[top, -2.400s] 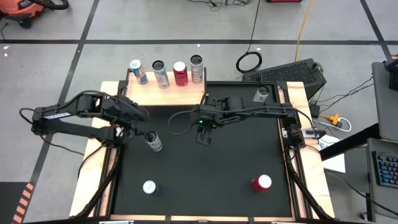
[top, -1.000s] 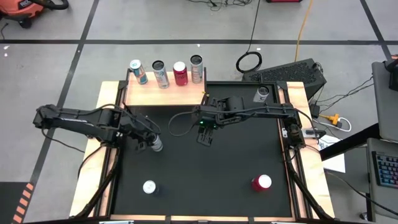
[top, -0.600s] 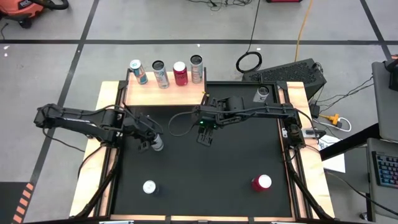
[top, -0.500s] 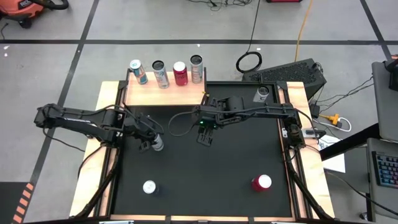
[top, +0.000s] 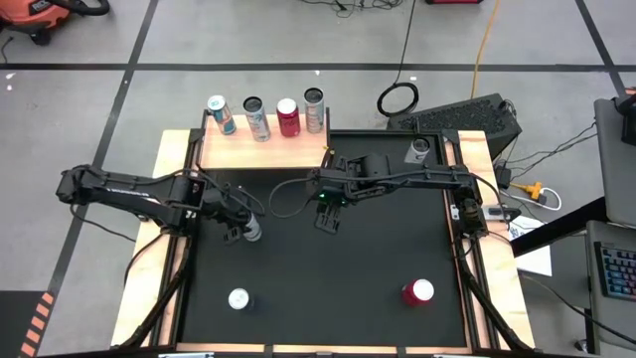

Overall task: Place canned beverage on shelf
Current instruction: Put the white yellow soda can on the shelf aligned with the other white yellow soda can

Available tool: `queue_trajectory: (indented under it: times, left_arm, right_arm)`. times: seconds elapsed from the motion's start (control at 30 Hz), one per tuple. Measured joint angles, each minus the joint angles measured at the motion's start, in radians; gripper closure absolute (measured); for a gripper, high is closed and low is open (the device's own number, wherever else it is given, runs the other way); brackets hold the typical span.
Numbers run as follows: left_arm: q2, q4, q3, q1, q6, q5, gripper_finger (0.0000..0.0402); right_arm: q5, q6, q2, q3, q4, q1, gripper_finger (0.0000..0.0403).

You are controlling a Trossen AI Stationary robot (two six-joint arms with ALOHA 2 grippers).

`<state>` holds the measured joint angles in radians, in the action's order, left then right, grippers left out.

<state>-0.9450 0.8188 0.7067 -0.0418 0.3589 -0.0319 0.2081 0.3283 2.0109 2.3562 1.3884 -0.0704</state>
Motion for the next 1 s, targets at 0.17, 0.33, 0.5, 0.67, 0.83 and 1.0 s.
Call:
queue_trajectory:
  times: [0.17, 0.33, 0.5, 0.67, 0.83, 1.0]
  left_arm:
    - [-0.004, -0.001, 0.0, 0.0, -0.007, 0.0, 0.0115]
    - [-0.003, -0.003, 0.001, 0.0, -0.012, 0.0, 0.0164]
    - [-0.006, -0.011, 0.009, 0.0, -0.038, 0.0, 0.0164]
    - [-0.007, -0.016, 0.081, 0.003, -0.068, 0.0, 0.0162]
    - [-0.034, 0.016, 0.192, 0.027, -0.138, -0.008, 0.0154]
    - [-0.108, 0.089, 0.321, 0.083, -0.237, -0.05, 0.0152]
  right_arm:
    - [0.0, -0.007, 0.0, 0.0, 0.0, 0.0, 0.0186]
    - [0.0, -0.011, 0.0, 0.0, 0.0, 0.0, 0.0186]
    - [0.0, -0.03, 0.0, 0.0, 0.0, 0.0, 0.0186]
    - [0.0, -0.032, 0.0, 0.0, 0.0, 0.0, 0.0186]
    - [0.0, -0.066, 0.0, 0.0, 0.015, 0.0, 0.0186]
    - [0.0, -0.079, 0.0, 0.0, 0.038, 0.002, 0.0186]
